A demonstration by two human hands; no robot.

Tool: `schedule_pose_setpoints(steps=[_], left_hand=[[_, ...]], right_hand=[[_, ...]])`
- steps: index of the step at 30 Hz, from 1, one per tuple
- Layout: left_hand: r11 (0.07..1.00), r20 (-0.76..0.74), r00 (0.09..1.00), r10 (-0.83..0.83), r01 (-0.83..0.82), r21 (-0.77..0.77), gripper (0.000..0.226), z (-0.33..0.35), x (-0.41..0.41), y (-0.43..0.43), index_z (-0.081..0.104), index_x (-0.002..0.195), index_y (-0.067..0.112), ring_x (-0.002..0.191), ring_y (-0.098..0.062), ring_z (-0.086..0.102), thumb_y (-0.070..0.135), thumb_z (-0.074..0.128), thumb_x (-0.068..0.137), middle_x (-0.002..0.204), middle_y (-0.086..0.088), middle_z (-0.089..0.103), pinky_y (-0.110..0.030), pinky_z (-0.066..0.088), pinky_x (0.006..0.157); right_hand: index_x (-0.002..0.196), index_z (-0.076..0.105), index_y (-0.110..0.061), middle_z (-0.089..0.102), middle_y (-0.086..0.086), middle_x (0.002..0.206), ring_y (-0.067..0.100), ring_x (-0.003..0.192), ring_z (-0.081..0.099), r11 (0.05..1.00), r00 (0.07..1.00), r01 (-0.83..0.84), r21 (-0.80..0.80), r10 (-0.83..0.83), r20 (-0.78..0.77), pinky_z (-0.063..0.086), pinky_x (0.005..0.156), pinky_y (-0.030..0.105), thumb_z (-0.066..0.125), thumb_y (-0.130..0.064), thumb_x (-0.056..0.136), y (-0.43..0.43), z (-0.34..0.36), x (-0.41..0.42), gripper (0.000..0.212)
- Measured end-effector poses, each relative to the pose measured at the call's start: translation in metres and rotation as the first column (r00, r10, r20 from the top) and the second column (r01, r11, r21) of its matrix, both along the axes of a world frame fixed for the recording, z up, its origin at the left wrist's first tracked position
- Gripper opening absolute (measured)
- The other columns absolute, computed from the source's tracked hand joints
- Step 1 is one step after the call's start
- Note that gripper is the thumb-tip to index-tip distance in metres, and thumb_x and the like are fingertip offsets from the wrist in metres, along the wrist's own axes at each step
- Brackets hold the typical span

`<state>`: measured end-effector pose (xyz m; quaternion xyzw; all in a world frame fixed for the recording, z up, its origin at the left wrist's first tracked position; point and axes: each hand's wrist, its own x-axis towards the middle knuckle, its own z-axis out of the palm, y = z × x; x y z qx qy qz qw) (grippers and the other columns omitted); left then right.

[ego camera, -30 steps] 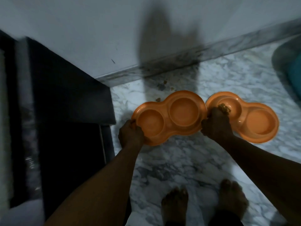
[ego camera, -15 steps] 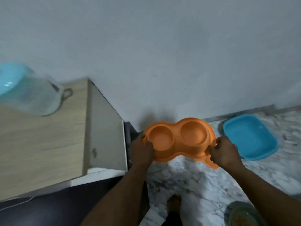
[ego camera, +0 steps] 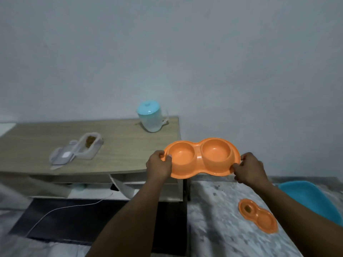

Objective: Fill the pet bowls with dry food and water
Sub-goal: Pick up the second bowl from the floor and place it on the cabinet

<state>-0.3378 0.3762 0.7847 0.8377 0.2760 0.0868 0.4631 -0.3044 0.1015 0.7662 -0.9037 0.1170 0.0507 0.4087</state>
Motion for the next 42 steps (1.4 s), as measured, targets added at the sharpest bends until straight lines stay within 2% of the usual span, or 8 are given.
schedule_pose_setpoints(steps=[4,9,17,22,29,36,39,42], left_hand=[[0.999,-0.011,0.999,0.045,-0.045,0.012,0.04,0.016,-0.02,0.076,0.061,0.127,0.017,0.117,-0.032,0.056,0.032,0.064,0.09,0.127,-0.01,0.062,-0.039,0.045,0.095],[0.998,-0.05,0.997,0.058,-0.058,0.005,0.044,0.013,-0.024,0.174,0.057,0.132,0.017,0.118,-0.031,0.055,0.032,0.064,0.091,0.131,-0.009,0.059,-0.036,0.044,0.093],[0.998,-0.139,0.989,-0.055,0.055,-0.004,0.049,-0.024,0.005,0.316,0.055,0.133,0.015,0.121,-0.029,0.055,0.031,0.067,0.088,0.133,-0.008,0.059,-0.036,0.043,0.096],[0.986,-0.189,0.97,-0.155,0.163,0.031,0.046,-0.055,0.024,0.344,0.057,0.129,0.016,0.117,-0.027,0.057,0.032,0.067,0.088,0.13,-0.008,0.061,-0.028,0.038,0.087],[0.977,-0.227,0.954,-0.194,0.209,0.04,0.047,-0.078,0.058,0.344,0.05,0.133,0.017,0.115,-0.027,0.057,0.03,0.064,0.09,0.13,-0.008,0.059,-0.031,0.041,0.091],[0.956,-0.194,0.953,-0.232,0.26,0.134,0.052,-0.09,0.074,0.347,0.046,0.14,0.014,0.122,-0.024,0.055,0.033,0.059,0.094,0.136,-0.008,0.057,-0.032,0.04,0.099],[0.924,-0.17,0.954,-0.249,0.286,0.253,0.041,-0.091,0.07,0.35,0.053,0.131,0.017,0.114,-0.024,0.059,0.037,0.054,0.095,0.124,-0.005,0.062,-0.032,0.043,0.092],[0.814,-0.134,0.95,-0.282,0.311,0.491,0.033,-0.082,0.061,0.361,0.057,0.121,0.02,0.103,-0.02,0.057,0.039,0.047,0.095,0.109,-0.001,0.062,-0.032,0.046,0.078]], right_hand=[[0.092,0.046,-0.017,0.067,0.017,0.084,0.03,0.06,0.071,0.997,0.998,-0.065,0.053,0.064,0.005,0.062,0.06,0.047,0.065,-0.018,0.081,0.078,0.01,-0.006,0.021],[0.088,0.045,-0.02,0.066,0.014,0.083,0.032,0.069,0.069,0.994,0.994,-0.11,0.001,0.11,0.004,0.061,0.066,0.05,0.064,-0.022,0.079,0.179,0.003,0.008,0.021],[0.096,0.047,-0.019,0.065,0.009,0.084,0.029,0.076,0.066,0.996,0.994,-0.072,-0.055,0.068,-0.083,0.058,0.072,0.045,0.062,-0.026,0.08,0.32,-0.05,0.034,0.023],[0.087,0.041,-0.027,0.067,0.008,0.078,0.03,0.072,0.067,0.999,0.995,-0.009,-0.044,0.005,-0.096,0.059,0.067,0.047,0.055,-0.032,0.081,0.341,-0.094,0.036,0.016],[0.096,0.045,-0.017,0.064,0.011,0.088,0.033,0.079,0.06,0.99,0.989,0.054,-0.128,-0.07,-0.13,0.047,0.067,0.039,0.058,-0.03,0.087,0.356,-0.095,0.067,0.021],[0.103,0.043,-0.012,0.06,0.011,0.09,0.035,0.08,0.058,0.975,0.989,0.053,-0.216,-0.08,-0.12,0.048,0.073,0.041,0.058,-0.027,0.09,0.366,-0.095,0.076,0.025],[0.104,0.042,-0.011,0.059,0.015,0.091,0.034,0.078,0.053,0.972,0.984,0.119,-0.202,-0.143,-0.11,0.043,0.072,0.04,0.053,-0.025,0.092,0.371,-0.091,0.074,0.022],[0.115,0.043,-0.008,0.063,0.02,0.099,0.041,0.084,0.06,0.933,0.953,0.302,-0.195,-0.303,0.027,0.048,0.073,0.046,0.048,-0.027,0.096,0.385,-0.079,0.074,0.027]])
